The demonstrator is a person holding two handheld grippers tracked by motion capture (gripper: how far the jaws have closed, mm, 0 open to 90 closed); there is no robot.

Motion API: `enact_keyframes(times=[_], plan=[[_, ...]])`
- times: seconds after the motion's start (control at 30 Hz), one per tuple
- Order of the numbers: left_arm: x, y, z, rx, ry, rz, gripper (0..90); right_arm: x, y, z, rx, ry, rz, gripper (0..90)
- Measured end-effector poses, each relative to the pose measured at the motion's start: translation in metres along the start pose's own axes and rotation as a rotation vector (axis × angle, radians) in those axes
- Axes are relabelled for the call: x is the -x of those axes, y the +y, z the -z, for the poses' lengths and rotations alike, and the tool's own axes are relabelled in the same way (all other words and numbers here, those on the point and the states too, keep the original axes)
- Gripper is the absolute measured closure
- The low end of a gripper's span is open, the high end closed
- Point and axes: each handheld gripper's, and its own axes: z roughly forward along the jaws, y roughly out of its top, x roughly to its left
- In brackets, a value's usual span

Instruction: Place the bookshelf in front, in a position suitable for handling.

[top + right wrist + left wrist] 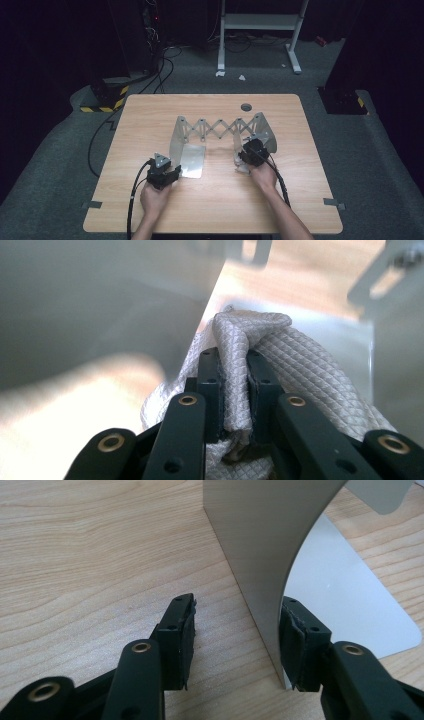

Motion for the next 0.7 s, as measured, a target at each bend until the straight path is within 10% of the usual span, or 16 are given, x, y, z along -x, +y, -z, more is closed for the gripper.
enact_keyframes(times=[0.27, 0.7], plan=[[0.000, 0.000, 0.000, 0.000, 0.000, 0.000, 52.4, 0.001, -0.026, 0.024, -0.026, -0.006, 0.034, 79.7], [0.000, 0.000, 0.000, 0.001, -0.003, 0.004, 54.7, 0.003, 0.014, -0.011, 0.027, -0.071, -0.041, 80.3]])
